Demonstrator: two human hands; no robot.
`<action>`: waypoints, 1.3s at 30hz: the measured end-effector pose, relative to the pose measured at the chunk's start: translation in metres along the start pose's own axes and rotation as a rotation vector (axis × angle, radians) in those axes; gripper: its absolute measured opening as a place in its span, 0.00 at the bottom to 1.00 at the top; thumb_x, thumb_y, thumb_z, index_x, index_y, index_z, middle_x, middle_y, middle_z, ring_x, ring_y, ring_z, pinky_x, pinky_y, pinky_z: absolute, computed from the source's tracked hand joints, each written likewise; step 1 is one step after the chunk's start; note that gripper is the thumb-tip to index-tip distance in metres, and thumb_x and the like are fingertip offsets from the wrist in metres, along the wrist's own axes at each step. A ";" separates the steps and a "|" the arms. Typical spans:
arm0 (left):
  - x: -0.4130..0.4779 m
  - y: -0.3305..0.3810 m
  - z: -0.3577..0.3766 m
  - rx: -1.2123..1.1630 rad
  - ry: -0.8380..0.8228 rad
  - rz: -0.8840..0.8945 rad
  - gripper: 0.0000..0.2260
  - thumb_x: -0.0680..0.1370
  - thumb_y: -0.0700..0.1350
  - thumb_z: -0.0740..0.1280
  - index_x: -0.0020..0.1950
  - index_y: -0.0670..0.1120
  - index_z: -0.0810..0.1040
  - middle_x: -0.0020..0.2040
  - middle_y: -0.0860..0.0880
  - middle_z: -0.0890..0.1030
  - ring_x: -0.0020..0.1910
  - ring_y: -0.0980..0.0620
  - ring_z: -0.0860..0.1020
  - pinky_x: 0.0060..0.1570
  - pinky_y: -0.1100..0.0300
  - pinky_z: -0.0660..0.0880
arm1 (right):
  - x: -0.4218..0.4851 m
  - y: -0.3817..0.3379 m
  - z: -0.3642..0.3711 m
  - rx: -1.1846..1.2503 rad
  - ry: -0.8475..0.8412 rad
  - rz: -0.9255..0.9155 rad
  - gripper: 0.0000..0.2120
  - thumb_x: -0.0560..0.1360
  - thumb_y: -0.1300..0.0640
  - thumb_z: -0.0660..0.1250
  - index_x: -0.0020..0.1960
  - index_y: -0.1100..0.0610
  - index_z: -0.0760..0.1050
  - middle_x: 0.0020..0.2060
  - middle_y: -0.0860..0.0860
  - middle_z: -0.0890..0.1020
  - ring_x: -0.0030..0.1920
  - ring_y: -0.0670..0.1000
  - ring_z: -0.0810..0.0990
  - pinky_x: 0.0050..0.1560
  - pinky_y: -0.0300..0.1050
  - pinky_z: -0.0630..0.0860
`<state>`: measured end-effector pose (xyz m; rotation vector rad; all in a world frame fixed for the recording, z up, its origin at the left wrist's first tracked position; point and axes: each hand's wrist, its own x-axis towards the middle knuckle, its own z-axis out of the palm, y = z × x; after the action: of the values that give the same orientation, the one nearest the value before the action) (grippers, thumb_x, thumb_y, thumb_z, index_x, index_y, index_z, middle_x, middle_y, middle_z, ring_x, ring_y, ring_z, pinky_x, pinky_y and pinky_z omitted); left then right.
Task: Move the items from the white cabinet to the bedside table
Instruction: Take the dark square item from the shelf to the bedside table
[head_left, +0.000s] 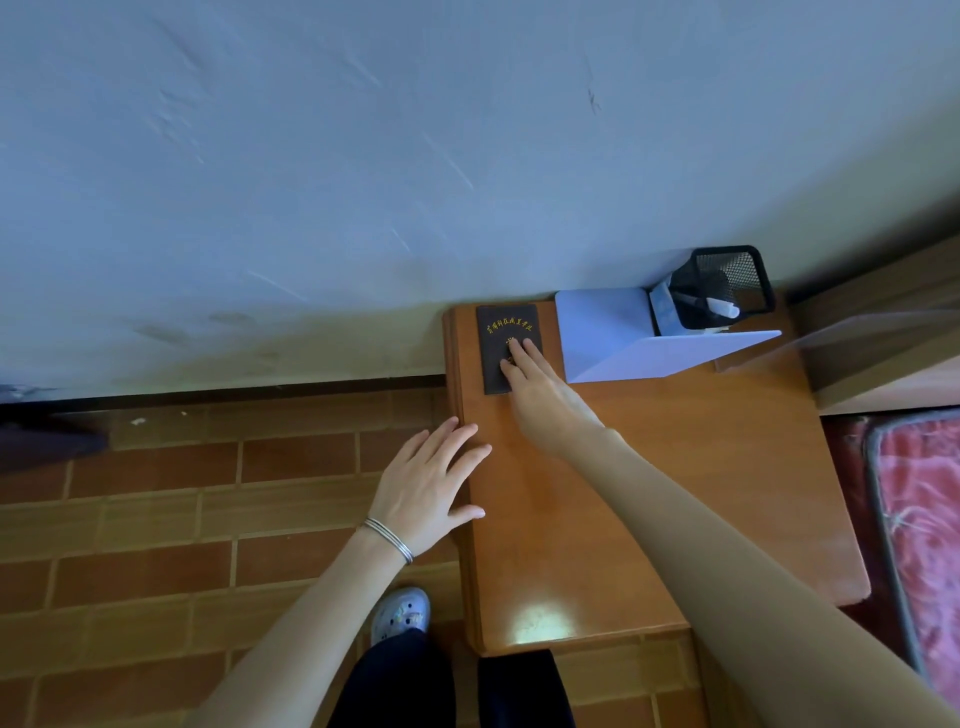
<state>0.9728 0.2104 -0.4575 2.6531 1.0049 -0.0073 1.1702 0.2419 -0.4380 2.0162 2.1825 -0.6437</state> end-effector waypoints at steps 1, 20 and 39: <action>0.001 -0.001 -0.001 -0.001 0.001 0.004 0.32 0.64 0.62 0.74 0.64 0.48 0.75 0.66 0.44 0.73 0.65 0.44 0.71 0.59 0.47 0.70 | 0.006 0.001 0.000 -0.016 0.004 0.013 0.23 0.78 0.69 0.51 0.73 0.65 0.53 0.74 0.60 0.50 0.74 0.57 0.43 0.72 0.50 0.57; 0.004 -0.004 -0.004 -0.031 0.003 0.016 0.31 0.63 0.59 0.76 0.62 0.48 0.76 0.64 0.43 0.74 0.63 0.43 0.73 0.56 0.49 0.72 | 0.018 0.010 -0.021 -0.025 -0.067 0.157 0.19 0.77 0.69 0.52 0.67 0.65 0.64 0.73 0.58 0.55 0.74 0.58 0.50 0.70 0.48 0.58; 0.020 0.006 -0.070 0.102 -0.016 -0.062 0.23 0.67 0.54 0.74 0.58 0.45 0.78 0.55 0.43 0.80 0.57 0.43 0.77 0.56 0.47 0.72 | -0.036 -0.003 -0.069 -0.002 0.151 -0.101 0.22 0.74 0.66 0.61 0.67 0.66 0.65 0.65 0.63 0.70 0.68 0.61 0.66 0.65 0.56 0.66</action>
<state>0.9847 0.2385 -0.3907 2.7075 1.1097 -0.0956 1.1862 0.2343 -0.3623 2.0260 2.3818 -0.5140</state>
